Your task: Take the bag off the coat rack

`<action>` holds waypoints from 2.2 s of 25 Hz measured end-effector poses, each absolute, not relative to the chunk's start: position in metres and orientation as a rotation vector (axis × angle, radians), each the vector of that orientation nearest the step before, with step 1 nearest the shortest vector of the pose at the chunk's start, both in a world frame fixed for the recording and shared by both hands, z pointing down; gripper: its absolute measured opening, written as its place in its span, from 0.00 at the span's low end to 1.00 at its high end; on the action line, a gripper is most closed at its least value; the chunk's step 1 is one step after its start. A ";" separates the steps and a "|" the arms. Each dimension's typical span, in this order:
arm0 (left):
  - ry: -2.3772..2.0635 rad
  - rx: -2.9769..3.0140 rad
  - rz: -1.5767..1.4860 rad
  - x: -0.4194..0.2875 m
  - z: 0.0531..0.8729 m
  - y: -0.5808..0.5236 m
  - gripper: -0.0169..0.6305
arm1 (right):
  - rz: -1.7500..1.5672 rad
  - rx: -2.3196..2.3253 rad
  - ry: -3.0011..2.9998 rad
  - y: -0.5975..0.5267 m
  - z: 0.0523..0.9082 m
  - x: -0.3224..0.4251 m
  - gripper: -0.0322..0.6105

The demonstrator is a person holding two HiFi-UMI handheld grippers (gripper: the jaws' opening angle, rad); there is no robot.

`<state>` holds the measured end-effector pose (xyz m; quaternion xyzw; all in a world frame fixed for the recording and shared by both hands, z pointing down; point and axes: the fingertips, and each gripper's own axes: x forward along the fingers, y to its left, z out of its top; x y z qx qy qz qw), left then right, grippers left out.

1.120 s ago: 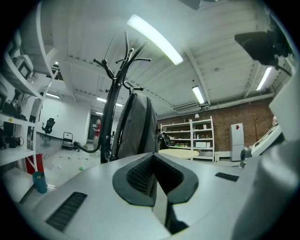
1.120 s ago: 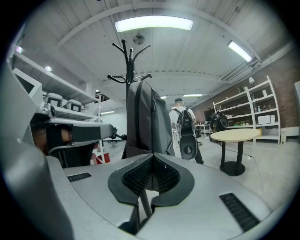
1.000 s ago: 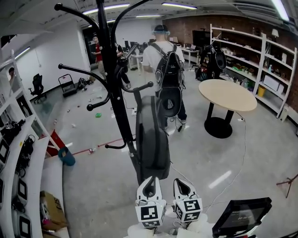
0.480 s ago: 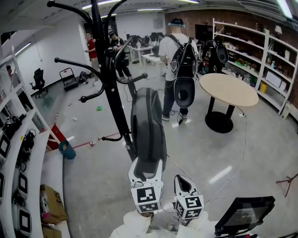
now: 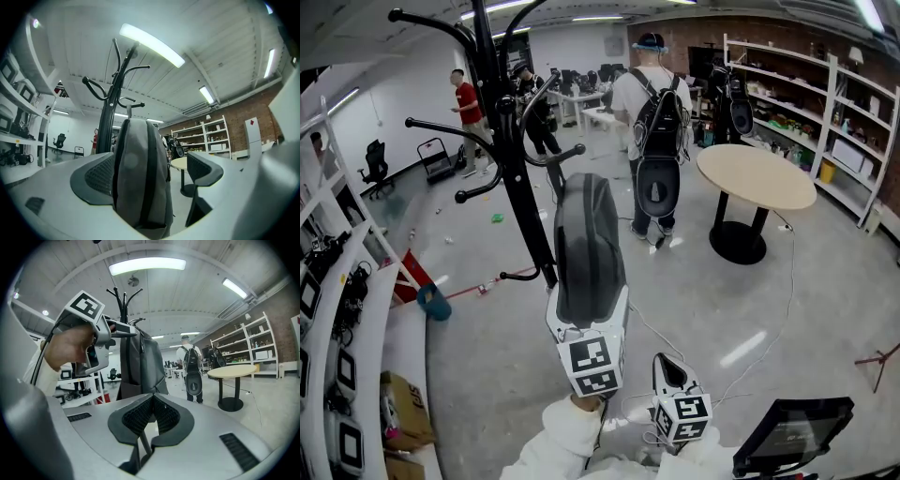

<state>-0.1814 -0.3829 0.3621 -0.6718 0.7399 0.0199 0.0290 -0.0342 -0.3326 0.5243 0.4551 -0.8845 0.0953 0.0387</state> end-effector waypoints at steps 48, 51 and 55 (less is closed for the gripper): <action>2.455 -1.767 -0.206 -0.232 0.358 -0.452 0.25 | 0.406 1.412 -2.673 -0.365 0.546 -0.028 0.07; 2.443 -1.801 -0.176 -0.233 0.359 -0.451 0.25 | 0.411 1.410 -2.670 -0.366 0.548 -0.030 0.07; 2.439 -1.835 -0.114 -0.233 0.358 -0.448 0.24 | 0.409 1.404 -2.669 -0.367 0.549 -0.032 0.07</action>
